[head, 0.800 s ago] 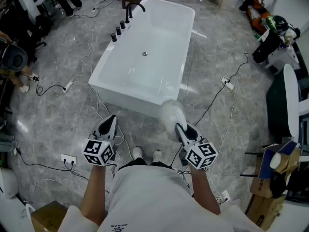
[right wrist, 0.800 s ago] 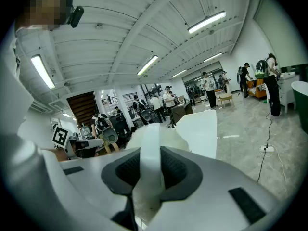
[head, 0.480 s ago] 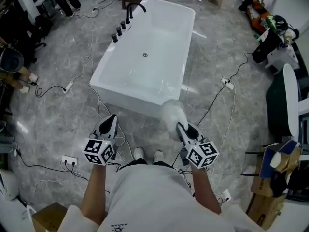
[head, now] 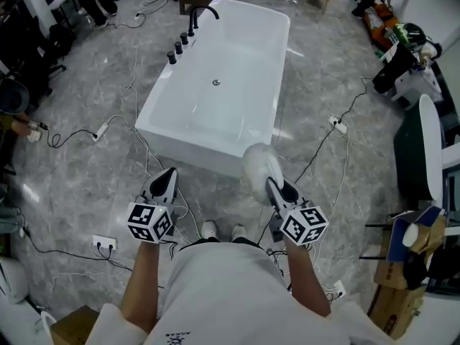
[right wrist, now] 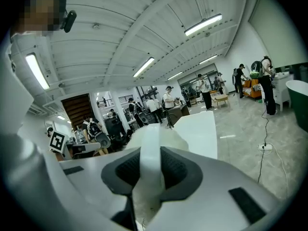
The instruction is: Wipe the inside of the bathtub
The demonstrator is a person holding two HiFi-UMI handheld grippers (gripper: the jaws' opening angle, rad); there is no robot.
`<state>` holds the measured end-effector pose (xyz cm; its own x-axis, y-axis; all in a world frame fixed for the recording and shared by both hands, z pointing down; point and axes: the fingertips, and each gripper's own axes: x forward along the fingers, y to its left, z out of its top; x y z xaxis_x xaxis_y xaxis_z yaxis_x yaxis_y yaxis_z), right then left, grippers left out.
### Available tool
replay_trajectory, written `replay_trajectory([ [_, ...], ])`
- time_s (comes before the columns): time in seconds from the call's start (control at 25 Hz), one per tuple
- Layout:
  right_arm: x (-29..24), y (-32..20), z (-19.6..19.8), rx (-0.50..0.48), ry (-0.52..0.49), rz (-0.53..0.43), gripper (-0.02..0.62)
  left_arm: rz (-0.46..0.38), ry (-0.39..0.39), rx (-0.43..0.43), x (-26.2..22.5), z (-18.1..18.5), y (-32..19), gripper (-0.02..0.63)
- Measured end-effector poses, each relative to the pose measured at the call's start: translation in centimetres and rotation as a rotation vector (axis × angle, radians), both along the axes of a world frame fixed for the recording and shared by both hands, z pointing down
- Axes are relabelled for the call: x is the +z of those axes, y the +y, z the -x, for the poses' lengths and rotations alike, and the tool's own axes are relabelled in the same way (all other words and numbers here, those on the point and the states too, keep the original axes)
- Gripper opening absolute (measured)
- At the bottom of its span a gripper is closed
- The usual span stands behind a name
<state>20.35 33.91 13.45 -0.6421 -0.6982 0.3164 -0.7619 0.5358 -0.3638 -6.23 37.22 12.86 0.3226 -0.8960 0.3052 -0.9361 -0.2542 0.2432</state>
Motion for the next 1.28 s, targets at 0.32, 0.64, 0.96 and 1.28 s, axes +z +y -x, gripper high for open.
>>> replay_trajectory([
  [0.32,-0.6,-1.0,2.5,0.024,0.014,-0.008,0.099,-0.009,0.001,0.044,0.1,1.7,-1.0,0.006],
  [0.64,-0.5,-1.7,2.5,0.042,0.045,0.022,0.098,0.011,0.026,0.043,1.5,2.8,-1.3,0.006],
  [0.96,0.4,-4.3,3.8,0.024,0.048,0.045,0.098,0.043,0.037,0.031,2.9,3.7,-3.1,0.006],
  [1.28,2.9,-9.8,3.3,0.034,0.023,0.076,0.098,0.064,-0.001,0.043,3.3,3.7,-8.7,0.006],
])
